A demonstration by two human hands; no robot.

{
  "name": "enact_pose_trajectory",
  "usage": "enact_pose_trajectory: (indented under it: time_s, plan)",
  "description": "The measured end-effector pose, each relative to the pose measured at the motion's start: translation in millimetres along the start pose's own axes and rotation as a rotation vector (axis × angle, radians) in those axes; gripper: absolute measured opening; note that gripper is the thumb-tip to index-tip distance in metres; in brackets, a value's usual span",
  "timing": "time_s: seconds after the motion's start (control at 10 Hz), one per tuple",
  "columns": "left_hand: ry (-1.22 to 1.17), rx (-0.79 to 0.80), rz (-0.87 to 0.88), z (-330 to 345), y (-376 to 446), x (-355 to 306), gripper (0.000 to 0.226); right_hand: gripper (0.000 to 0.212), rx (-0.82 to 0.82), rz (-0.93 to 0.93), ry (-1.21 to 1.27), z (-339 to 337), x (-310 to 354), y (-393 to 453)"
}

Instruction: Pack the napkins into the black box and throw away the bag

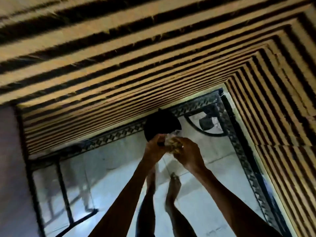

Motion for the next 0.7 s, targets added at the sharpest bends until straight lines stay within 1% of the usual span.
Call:
enact_pose_trajectory:
  time_s: [0.1, 0.2, 0.3, 0.4, 0.5, 0.6, 0.7]
  plan:
    - [-0.037, -0.095, -0.087, 5.3, 77.1, 73.0, 0.037, 0.031, 0.021, 0.062, -0.061, 50.1, -48.0, 99.0]
    - [-0.009, -0.173, -0.126, 1.7, 140.0, 139.6, 0.032, 0.034, 0.026, 0.001, -0.053, 101.0, -86.1, 181.6]
    - [0.124, -0.121, -0.089, 6.1, 191.0, 201.5, 0.029, 0.033, -0.047, -0.070, -0.370, 143.6, -116.7, 253.5]
    - [0.112, -0.097, -0.123, 11.1, 224.3, 244.1, 0.026, 0.037, -0.105, -0.050, -0.484, 172.8, -134.7, 304.5]
    - [0.081, -0.087, -0.102, 12.6, 246.7, 269.2, 0.023, 0.049, -0.018, -0.055, -0.528, 195.9, -158.3, 334.2]
    - [0.041, -0.091, -0.093, 11.8, 246.2, 270.6, 0.021, 0.079, 0.088, -0.078, -0.651, 204.0, -184.1, 347.9]
    - [0.011, -0.109, -0.085, 8.8, 220.7, 252.2, 0.018, 0.075, 0.096, -0.105, -0.576, 180.2, -149.8, 310.9]
Point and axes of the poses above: each hand's wrist, its own y-axis towards the middle knuckle, its own z-axis out of the palm, x = y × z, the point moved 6 cm from there along y, towards the middle knuckle, and after that the axes turned 7 degrees about z, right-handed, at the moved point
